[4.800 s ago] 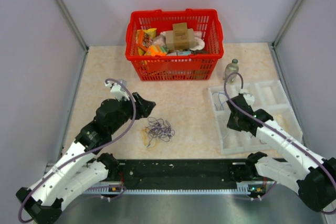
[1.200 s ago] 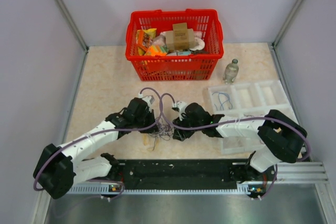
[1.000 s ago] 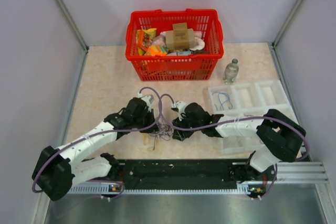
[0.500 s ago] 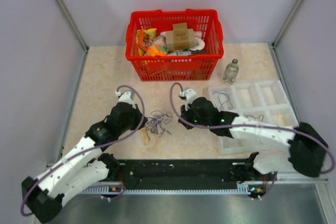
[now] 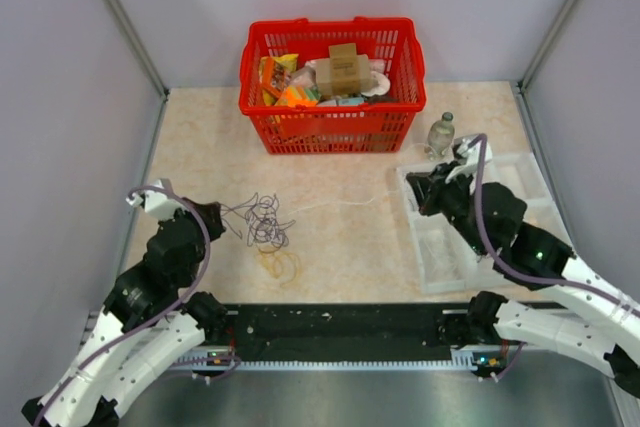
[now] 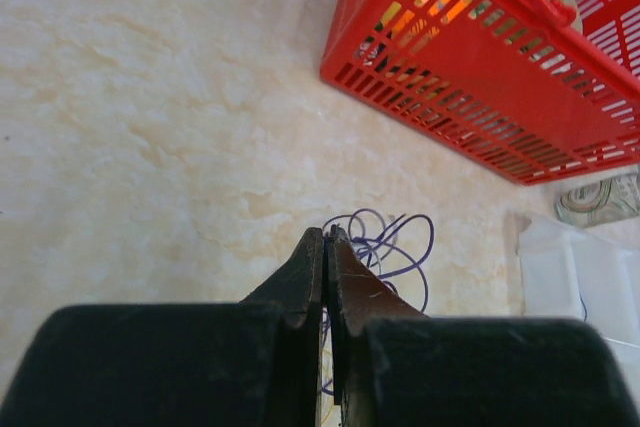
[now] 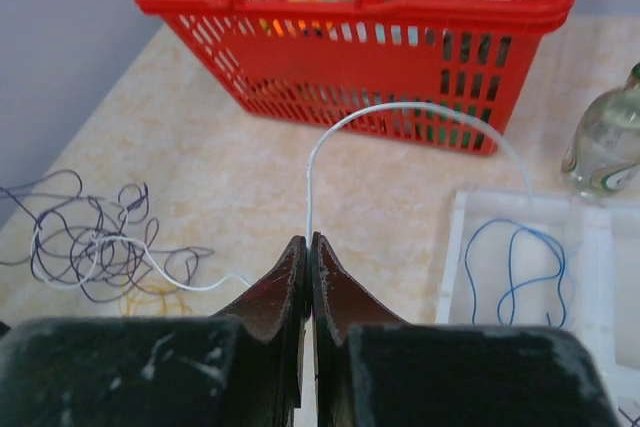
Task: Untangle the cables
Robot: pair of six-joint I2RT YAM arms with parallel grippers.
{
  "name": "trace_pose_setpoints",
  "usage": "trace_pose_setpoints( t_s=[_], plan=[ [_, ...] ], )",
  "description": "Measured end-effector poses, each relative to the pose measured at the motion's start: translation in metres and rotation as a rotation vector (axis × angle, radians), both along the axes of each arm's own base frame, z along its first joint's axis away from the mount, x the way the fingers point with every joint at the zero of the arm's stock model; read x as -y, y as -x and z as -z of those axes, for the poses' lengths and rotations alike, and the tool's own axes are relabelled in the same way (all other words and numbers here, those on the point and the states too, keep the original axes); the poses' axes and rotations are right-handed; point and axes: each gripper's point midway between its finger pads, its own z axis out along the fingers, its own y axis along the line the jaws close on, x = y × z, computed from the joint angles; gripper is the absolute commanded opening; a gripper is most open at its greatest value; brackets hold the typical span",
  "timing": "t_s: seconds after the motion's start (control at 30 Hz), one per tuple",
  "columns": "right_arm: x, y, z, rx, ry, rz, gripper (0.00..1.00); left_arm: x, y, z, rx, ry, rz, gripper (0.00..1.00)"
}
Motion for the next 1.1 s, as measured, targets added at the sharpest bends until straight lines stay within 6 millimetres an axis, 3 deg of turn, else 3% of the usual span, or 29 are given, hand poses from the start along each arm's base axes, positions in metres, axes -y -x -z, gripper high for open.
trace_pose_setpoints(
  t_s=[0.1, 0.27, 0.5, 0.63, 0.73, 0.87, 1.0, 1.1],
  plan=[
    [0.01, 0.002, -0.036, 0.044, -0.035, 0.014, 0.0, -0.01, 0.003, -0.009, 0.008, -0.007, -0.038, 0.0],
    [0.02, 0.011, -0.12, 0.163, -0.127, -0.005, 0.0, -0.016, 0.006, -0.004, -0.014, -0.012, -0.07, 0.0],
    [0.061, 0.033, -0.198, 0.295, -0.217, 0.027, 0.0, -0.023, 0.009, 0.004, -0.041, -0.024, -0.102, 0.0],
    [0.098, 0.051, -0.238, 0.382, -0.271, 0.077, 0.0, -0.025, 0.009, 0.012, -0.058, -0.032, -0.12, 0.0],
    [0.13, 0.06, -0.256, 0.434, -0.286, 0.154, 0.0, -0.029, 0.01, 0.018, -0.072, -0.041, -0.143, 0.0],
    [0.168, 0.065, -0.265, 0.473, -0.254, 0.277, 0.0, -0.038, 0.012, 0.019, -0.073, -0.055, -0.187, 0.0],
    [0.188, 0.068, -0.271, 0.495, -0.213, 0.35, 0.0, -0.048, 0.015, 0.016, -0.054, -0.062, -0.227, 0.0],
    [0.19, 0.069, -0.277, 0.512, -0.233, 0.354, 0.0, -0.054, 0.016, 0.013, -0.04, -0.078, -0.246, 0.0]
  ],
)
